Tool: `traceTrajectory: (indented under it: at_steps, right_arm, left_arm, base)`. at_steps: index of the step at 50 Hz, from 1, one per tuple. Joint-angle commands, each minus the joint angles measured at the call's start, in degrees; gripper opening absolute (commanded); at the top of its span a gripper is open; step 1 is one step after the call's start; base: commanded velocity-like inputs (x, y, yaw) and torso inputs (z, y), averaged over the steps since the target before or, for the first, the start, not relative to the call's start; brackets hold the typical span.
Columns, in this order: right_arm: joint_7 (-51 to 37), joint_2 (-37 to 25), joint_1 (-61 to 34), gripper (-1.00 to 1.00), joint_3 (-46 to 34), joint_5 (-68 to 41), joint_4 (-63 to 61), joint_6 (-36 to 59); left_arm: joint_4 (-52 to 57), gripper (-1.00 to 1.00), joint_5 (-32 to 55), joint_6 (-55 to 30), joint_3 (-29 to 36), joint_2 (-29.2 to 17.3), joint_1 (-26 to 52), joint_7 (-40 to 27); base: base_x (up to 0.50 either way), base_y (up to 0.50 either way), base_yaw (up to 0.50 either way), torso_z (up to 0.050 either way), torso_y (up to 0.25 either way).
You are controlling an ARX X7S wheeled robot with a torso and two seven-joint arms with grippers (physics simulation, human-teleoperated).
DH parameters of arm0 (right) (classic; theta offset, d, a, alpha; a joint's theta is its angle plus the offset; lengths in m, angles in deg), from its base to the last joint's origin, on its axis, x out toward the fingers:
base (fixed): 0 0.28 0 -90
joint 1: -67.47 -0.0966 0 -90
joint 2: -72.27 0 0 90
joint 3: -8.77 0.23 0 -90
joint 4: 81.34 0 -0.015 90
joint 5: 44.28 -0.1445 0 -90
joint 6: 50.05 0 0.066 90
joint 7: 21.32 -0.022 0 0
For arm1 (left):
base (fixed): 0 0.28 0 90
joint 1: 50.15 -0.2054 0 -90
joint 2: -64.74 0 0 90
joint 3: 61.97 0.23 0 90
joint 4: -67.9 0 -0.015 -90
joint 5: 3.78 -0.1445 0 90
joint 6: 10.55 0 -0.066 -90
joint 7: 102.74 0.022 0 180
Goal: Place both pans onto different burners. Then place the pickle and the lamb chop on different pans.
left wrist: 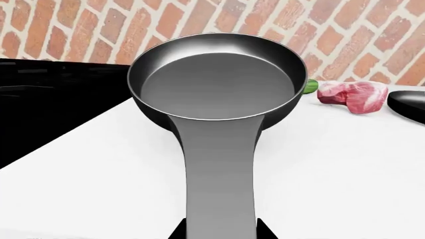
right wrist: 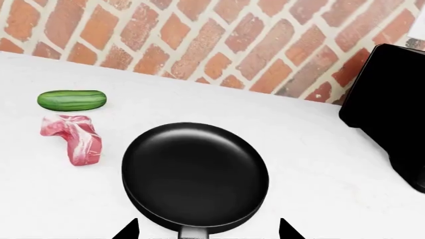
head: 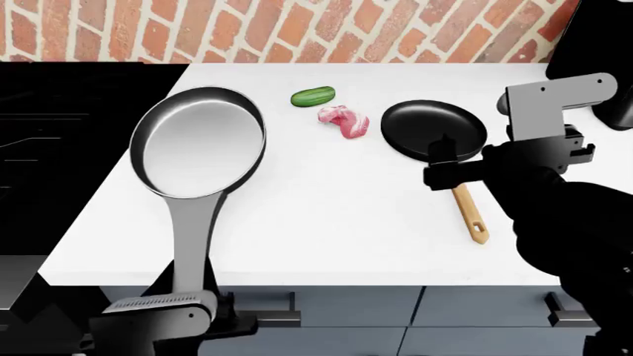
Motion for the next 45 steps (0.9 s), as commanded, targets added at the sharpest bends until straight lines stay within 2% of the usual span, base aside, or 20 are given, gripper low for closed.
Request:
traceTrajectory:
  at_steps: [1,10,22,35,45]
  right_arm:
    - [0.3,0.0,1.6,1.00,-2.2,1.3,1.1,-3.8]
    - [-1.4,0.4,0.7,1.00,-2.7,0.7,2.8,0.1]
    - [-0.8,0.9,-7.7,1.00,-2.8,-2.7,12.9,11.4]
    - [5.1,1.6,-16.0,1.00,-9.9,-1.2,29.0,9.4]
    - [7.1,2.1,-18.7,1.00,-12.9,0.3,35.7,7.6]
  left_arm:
    - [-1.3,-1.00,-1.2,3.5,-1.8,-0.2,0.7,1.5]
    - [-1.3,-1.00,-0.7,6.4,-3.1,-1.3,-0.4,2.3]
    - [-2.4,-1.00,-2.0,9.1,-3.3,-1.1,-1.5,3.9]
    - [-2.2,-1.00,-2.8,9.6,-3.0,-0.9,-1.8,4.5]
    - [-1.9,-1.00,-2.7,9.4,-3.0,-0.9,-1.8,4.7]
  base:
    - [0.00,0.00,0.00,0.000,0.000]
    - [0.00,0.00,0.00,0.001,0.002]
    - [0.00,0.00,0.00,0.000,0.001]
    - [0.00,0.00,0.00,0.001,0.002]
    - [0.00,0.00,0.00,0.001,0.002]
